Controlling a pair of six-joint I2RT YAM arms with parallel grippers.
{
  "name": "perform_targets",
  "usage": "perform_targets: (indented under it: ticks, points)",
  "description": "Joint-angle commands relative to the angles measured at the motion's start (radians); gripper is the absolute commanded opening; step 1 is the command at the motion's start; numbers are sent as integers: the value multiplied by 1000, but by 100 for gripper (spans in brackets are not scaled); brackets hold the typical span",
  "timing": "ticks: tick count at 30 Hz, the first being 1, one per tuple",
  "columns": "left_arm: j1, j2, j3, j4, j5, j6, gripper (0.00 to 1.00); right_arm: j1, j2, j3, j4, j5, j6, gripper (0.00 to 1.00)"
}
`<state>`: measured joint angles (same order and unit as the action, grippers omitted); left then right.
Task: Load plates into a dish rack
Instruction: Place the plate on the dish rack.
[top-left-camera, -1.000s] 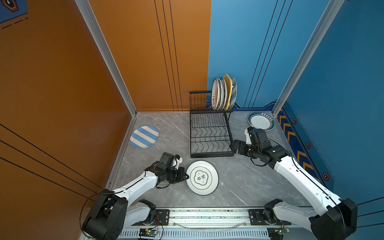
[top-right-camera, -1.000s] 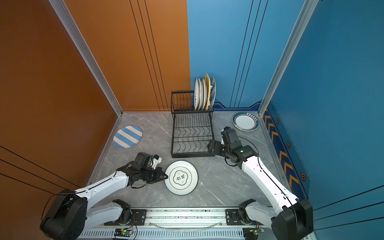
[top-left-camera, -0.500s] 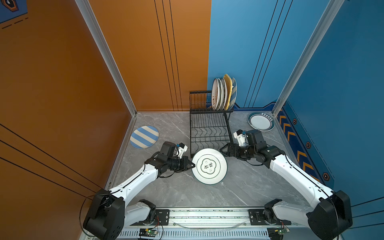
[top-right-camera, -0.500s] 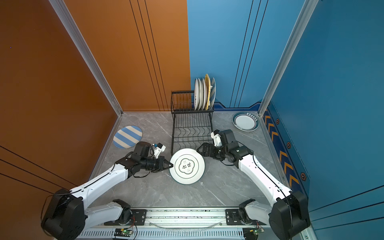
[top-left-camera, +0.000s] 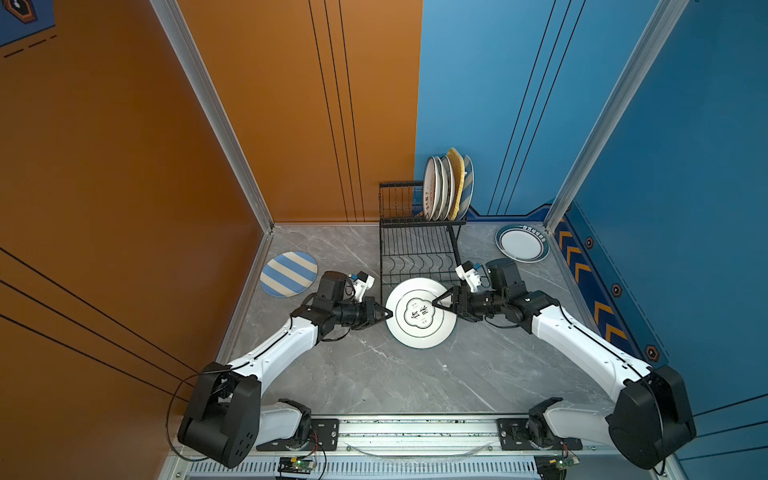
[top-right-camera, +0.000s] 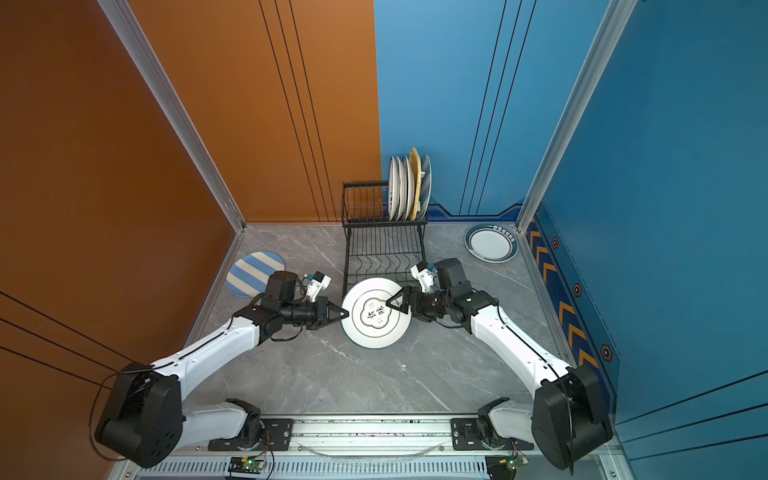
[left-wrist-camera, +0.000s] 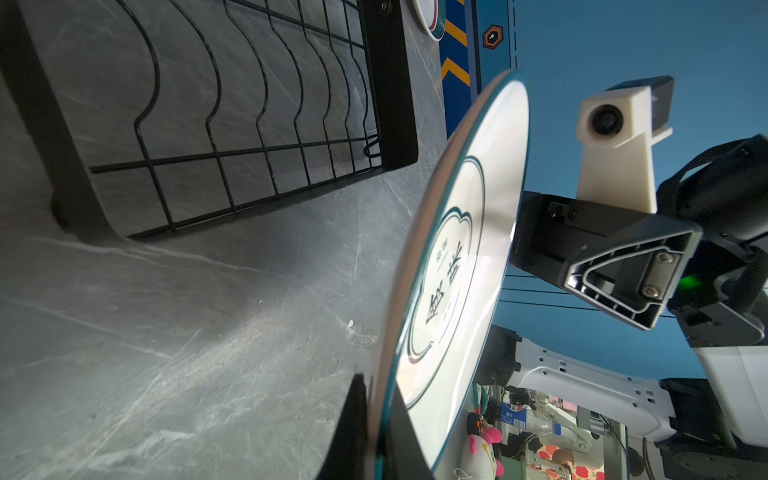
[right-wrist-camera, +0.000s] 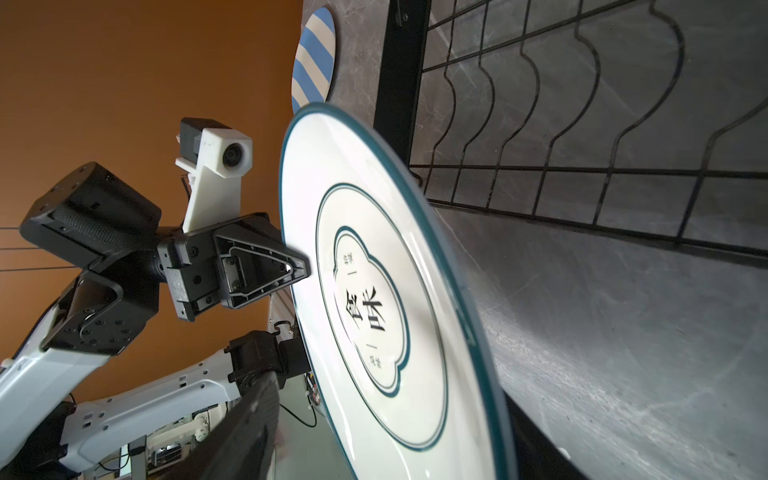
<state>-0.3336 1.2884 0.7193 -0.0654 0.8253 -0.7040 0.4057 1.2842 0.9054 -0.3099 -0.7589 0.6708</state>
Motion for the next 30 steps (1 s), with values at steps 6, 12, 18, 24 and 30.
perform_targets:
  ticks: [6, 12, 18, 24, 30]
  points:
    - [21, 25, 48, 51, 102, 19, 0, 9, 32, -17, 98, -68, 40, 49]
    - [25, 42, 52, 53, 131, 24, 0, 24, 63, -7, 144, -68, 64, 34]
    - [37, 54, 52, 52, 144, 24, 0, 39, 76, -2, 160, -58, 73, 18]
    - [70, 38, 58, -10, 127, 56, 14, 42, 63, 11, 124, -15, 62, 0]
    - [128, 9, 96, -170, 61, 136, 70, 70, 28, 139, -106, 180, -54, 0]
